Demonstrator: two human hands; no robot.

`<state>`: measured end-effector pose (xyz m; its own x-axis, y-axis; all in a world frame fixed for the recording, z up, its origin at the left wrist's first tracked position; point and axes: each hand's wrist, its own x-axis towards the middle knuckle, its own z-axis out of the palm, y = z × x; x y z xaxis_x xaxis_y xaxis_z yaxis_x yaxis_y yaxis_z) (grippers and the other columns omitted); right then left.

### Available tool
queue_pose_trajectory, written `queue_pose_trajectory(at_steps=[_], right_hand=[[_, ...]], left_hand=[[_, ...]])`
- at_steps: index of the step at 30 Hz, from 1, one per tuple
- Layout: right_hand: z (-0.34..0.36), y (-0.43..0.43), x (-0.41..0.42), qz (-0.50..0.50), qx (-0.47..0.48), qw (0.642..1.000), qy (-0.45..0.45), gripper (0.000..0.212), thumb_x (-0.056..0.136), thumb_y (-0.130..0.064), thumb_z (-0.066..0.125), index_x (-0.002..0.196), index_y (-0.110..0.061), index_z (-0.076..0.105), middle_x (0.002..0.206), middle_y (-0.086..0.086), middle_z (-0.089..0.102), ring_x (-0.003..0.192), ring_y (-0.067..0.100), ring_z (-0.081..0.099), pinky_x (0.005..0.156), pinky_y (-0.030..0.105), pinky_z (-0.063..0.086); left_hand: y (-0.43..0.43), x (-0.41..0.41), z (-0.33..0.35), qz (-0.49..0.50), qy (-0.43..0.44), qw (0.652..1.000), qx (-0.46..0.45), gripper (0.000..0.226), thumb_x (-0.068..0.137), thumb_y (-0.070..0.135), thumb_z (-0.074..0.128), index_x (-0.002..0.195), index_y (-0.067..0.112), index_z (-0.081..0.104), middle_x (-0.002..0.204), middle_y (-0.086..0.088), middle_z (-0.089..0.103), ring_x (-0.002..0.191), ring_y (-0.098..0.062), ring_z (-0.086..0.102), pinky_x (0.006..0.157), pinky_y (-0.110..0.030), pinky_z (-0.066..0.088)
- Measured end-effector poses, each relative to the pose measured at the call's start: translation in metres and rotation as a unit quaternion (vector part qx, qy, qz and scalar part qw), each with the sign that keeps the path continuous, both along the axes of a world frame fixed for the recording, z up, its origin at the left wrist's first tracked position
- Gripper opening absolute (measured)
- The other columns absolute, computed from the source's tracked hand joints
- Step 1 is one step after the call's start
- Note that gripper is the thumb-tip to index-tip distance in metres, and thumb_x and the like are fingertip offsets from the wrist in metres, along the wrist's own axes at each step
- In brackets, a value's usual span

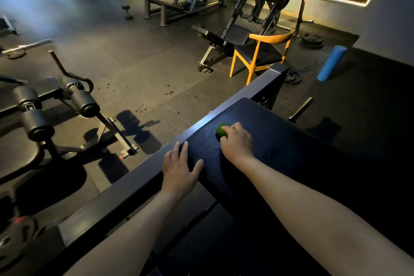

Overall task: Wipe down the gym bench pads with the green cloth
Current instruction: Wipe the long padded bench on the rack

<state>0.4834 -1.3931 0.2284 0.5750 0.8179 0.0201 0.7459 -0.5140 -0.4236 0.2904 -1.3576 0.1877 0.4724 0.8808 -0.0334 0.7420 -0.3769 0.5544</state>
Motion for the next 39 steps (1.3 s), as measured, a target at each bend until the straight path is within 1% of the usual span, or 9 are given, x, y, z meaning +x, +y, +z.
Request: queue_pose_trajectory(at_steps=[6, 14, 16, 20, 22, 26, 30, 36, 39], right_hand=[[0.002, -0.007, -0.035, 0.077, 0.020, 0.997, 0.012, 0.032, 0.091, -0.025, 0.051, 0.118, -0.030, 0.067, 0.107, 0.000, 0.052, 0.098, 0.026, 0.056, 0.087, 0.036, 0.044], [0.009, -0.017, -0.055, 0.167, 0.003, 0.984, 0.065, 0.038, 0.089, -0.025, 0.056, 0.124, -0.035, 0.067, 0.104, -0.006, 0.056, 0.099, 0.016, 0.056, 0.088, 0.030, 0.042], [0.016, -0.014, -0.045, 0.155, 0.006, 0.985, 0.072, 0.038, 0.088, -0.025, 0.058, 0.123, -0.034, 0.068, 0.108, -0.005, 0.058, 0.101, 0.016, 0.057, 0.090, 0.034, 0.046], [0.011, -0.007, -0.022, -0.040, 0.035, 0.998, 0.032, 0.040, 0.091, -0.022, 0.052, 0.129, -0.031, 0.062, 0.120, 0.001, 0.052, 0.107, 0.025, 0.054, 0.095, 0.036, 0.041], [0.000, -0.007, -0.027, -0.086, 0.022, 0.996, 0.020, 0.041, 0.090, -0.021, 0.049, 0.129, -0.031, 0.061, 0.121, 0.003, 0.051, 0.110, 0.030, 0.053, 0.096, 0.036, 0.037], [-0.009, -0.008, -0.052, -0.056, 0.036, 0.997, 0.028, 0.038, 0.091, -0.021, 0.049, 0.126, -0.027, 0.064, 0.119, 0.003, 0.053, 0.109, 0.030, 0.052, 0.097, 0.037, 0.038], [-0.006, -0.017, -0.084, -0.003, 0.068, 0.997, 0.024, 0.034, 0.092, -0.017, 0.052, 0.122, -0.021, 0.066, 0.115, 0.004, 0.056, 0.103, 0.025, 0.053, 0.097, 0.035, 0.037], [-0.011, -0.028, -0.115, 0.054, 0.087, 0.994, 0.041, 0.031, 0.085, -0.019, 0.059, 0.113, -0.025, 0.073, 0.103, -0.001, 0.061, 0.092, 0.022, 0.058, 0.083, 0.031, 0.044], [-0.006, -0.029, -0.117, 0.072, 0.067, 0.994, 0.056, 0.034, 0.086, -0.023, 0.059, 0.117, -0.028, 0.071, 0.104, -0.005, 0.060, 0.092, 0.018, 0.058, 0.081, 0.031, 0.048]], left_hand=[[0.008, -0.014, -0.001, -0.071, -0.027, 0.995, -0.069, 0.089, 0.095, 0.062, 0.050, 0.161, 0.024, 0.006, 0.167, 0.002, -0.007, 0.149, -0.020, -0.009, 0.122, -0.043, 0.002], [0.016, -0.024, -0.010, -0.104, -0.029, 0.993, -0.043, 0.092, 0.092, 0.065, 0.049, 0.161, 0.026, 0.004, 0.167, 0.001, -0.006, 0.149, -0.020, -0.007, 0.122, -0.044, 0.004], [0.017, -0.025, -0.010, -0.106, -0.046, 0.992, -0.048, 0.092, 0.091, 0.065, 0.051, 0.161, 0.027, 0.005, 0.167, 0.001, -0.004, 0.149, -0.019, -0.006, 0.122, -0.044, 0.004], [0.017, -0.025, -0.010, -0.099, -0.085, 0.990, -0.059, 0.097, 0.090, 0.062, 0.059, 0.161, 0.022, 0.007, 0.167, 0.001, 0.001, 0.150, -0.018, -0.003, 0.123, -0.041, 0.007], [0.016, -0.028, -0.009, -0.093, -0.119, 0.986, -0.075, 0.101, 0.088, 0.057, 0.065, 0.160, 0.018, 0.006, 0.166, 0.000, 0.006, 0.150, -0.015, 0.000, 0.125, -0.040, 0.010], [0.018, -0.035, -0.012, -0.101, -0.153, 0.979, -0.089, 0.100, 0.089, 0.045, 0.072, 0.160, 0.016, 0.007, 0.166, 0.001, 0.011, 0.149, -0.012, 0.006, 0.122, -0.033, 0.012], [0.024, -0.039, -0.016, -0.105, -0.148, 0.981, -0.074, 0.096, 0.089, 0.039, 0.074, 0.160, 0.015, 0.013, 0.165, -0.002, 0.017, 0.150, -0.017, 0.014, 0.118, -0.028, 0.013], [0.029, -0.040, -0.012, -0.109, -0.162, 0.978, -0.079, 0.094, 0.086, 0.029, 0.077, 0.158, 0.011, 0.019, 0.157, -0.009, 0.034, 0.143, -0.024, 0.028, 0.110, -0.024, 0.019], [0.029, -0.048, -0.014, -0.132, -0.164, 0.975, -0.065, 0.097, 0.087, 0.030, 0.077, 0.159, 0.013, 0.016, 0.160, -0.007, 0.030, 0.146, -0.021, 0.026, 0.114, -0.026, 0.021]])
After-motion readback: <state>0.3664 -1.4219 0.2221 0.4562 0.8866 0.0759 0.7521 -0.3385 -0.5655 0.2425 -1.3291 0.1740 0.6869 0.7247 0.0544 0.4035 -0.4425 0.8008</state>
